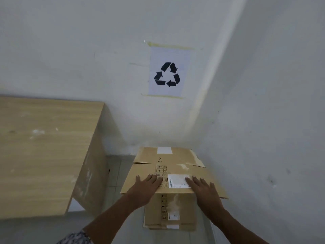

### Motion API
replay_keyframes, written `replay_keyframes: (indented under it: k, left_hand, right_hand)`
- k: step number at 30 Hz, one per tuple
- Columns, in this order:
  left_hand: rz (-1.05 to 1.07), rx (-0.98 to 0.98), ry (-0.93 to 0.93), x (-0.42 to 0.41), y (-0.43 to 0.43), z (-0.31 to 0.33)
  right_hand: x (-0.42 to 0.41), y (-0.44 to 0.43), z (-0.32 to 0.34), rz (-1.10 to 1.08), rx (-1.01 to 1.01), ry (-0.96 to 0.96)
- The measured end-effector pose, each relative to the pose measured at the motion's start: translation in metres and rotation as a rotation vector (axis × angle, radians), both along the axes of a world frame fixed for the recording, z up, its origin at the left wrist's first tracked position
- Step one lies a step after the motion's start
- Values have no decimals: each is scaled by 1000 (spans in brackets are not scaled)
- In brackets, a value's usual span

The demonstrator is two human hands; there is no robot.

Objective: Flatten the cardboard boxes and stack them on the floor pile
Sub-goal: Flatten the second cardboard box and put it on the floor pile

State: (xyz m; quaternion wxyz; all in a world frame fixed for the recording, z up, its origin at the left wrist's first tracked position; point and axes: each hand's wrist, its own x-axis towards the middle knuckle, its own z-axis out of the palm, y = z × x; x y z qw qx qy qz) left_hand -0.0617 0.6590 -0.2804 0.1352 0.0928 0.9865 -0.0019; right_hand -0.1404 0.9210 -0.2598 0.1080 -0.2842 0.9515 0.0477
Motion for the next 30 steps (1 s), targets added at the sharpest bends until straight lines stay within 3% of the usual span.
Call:
replay_keyframes:
  k: [17,30]
  left_hand:
    - [96,48,23,-26,70,-369]
    - [131,76,-74,-40,98,-466]
  right_hand:
    - [-32,58,-366,25,-39,44]
    - [-43,85,-471,-13,-33,-79]
